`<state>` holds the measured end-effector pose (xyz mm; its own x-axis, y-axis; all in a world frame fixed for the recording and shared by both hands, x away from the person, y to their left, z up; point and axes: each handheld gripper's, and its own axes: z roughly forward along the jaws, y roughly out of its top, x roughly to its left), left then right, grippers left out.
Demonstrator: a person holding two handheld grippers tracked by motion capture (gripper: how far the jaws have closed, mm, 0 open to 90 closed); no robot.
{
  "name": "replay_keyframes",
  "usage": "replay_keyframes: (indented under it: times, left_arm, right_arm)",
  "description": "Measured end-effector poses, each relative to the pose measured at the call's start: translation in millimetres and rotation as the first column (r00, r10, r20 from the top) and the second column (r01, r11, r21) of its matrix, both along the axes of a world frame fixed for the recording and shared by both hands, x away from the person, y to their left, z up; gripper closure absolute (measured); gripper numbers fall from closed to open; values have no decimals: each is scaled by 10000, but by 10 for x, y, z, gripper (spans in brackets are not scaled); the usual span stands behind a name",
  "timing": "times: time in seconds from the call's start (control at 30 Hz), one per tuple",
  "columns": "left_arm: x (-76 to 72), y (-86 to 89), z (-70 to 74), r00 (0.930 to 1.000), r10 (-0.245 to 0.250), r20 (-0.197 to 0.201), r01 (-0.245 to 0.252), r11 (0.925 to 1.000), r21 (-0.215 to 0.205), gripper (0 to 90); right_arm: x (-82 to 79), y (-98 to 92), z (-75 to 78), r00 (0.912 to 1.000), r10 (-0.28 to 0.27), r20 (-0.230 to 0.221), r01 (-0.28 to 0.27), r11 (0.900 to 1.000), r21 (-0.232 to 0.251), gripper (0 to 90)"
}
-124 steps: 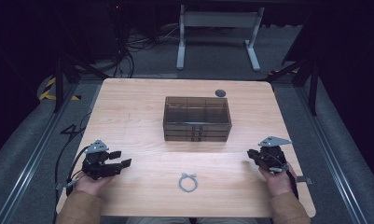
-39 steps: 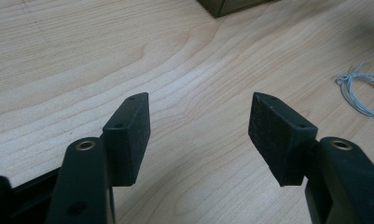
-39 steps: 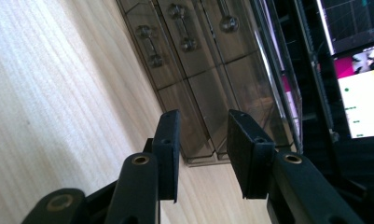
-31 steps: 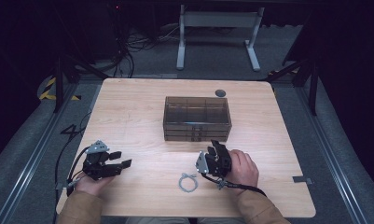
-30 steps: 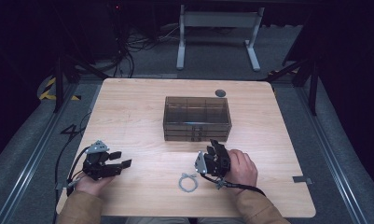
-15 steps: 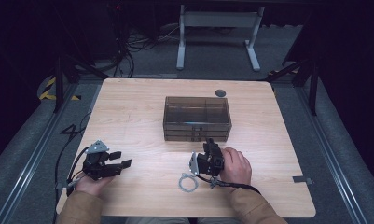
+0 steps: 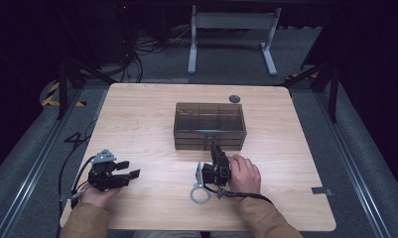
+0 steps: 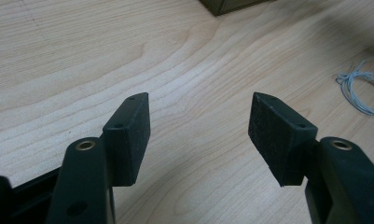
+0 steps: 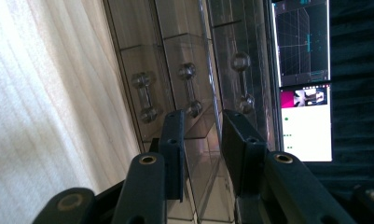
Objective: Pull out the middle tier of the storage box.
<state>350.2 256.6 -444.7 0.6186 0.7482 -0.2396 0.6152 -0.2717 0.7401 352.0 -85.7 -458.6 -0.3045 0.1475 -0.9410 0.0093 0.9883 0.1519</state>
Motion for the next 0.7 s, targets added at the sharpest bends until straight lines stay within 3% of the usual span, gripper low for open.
replay_keyframes:
  times: [0.23,0.67,0.7]
  left_arm:
    - [0,0,0,10000,-3,-4,3,10000,0,397]
    - [-1,-3,0,10000,-9,0,9,10000,3,397]
    - [-1,-2,0,10000,-5,5,5,10000,1,397]
  right_arm:
    - [41,50,-37,9997,-7,252,6,10000,10,737]
    - [72,116,-134,9988,27,487,-12,9995,-303,736]
    - [81,119,-132,9987,73,500,-49,9988,-489,736]
